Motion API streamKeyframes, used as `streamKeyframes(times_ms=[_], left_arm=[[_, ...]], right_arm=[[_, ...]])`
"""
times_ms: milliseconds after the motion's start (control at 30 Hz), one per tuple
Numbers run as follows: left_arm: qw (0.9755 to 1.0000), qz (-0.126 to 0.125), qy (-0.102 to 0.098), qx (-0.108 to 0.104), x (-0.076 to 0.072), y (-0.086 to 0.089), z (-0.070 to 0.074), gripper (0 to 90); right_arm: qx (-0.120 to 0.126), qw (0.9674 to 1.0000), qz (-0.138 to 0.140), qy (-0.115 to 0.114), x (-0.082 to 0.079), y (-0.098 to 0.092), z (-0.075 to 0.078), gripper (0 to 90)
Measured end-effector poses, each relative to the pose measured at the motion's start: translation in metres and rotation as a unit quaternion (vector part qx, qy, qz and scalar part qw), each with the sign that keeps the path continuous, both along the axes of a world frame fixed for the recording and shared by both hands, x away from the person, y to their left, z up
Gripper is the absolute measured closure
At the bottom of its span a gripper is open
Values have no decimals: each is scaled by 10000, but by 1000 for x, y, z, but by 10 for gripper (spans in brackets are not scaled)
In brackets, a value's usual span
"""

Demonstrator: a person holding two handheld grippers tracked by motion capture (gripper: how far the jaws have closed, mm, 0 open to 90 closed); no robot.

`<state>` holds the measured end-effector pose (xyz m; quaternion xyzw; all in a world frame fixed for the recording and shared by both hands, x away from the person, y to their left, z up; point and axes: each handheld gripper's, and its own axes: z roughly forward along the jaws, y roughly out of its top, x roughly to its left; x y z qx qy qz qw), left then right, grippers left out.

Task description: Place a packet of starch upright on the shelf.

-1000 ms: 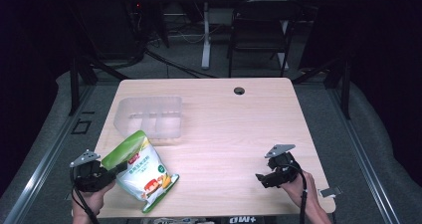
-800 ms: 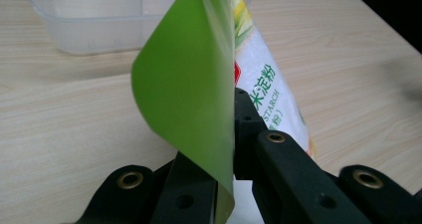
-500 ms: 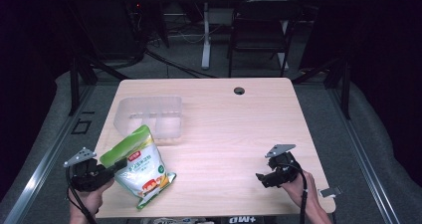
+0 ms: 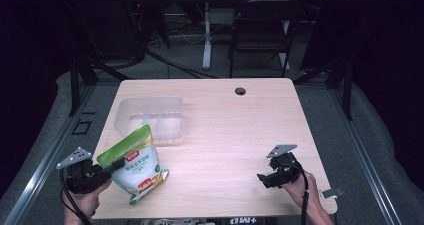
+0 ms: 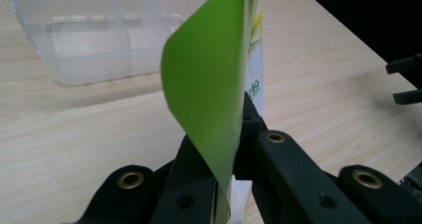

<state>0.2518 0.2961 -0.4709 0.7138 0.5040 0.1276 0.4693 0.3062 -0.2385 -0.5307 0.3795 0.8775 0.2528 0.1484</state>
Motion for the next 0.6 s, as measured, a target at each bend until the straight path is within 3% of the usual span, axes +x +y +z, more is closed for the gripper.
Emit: streamKeyframes(times_ms=[400, 600], left_arm=[[9998, 30, -119, 179, 4, 3, 15, 898], [9996, 158, -179, 120, 6, 9, 21, 898]], right_arm=[[13, 10000, 1, -7, 0, -1, 1, 140], [10, 10000, -3, -17, 0, 0, 1, 140]])
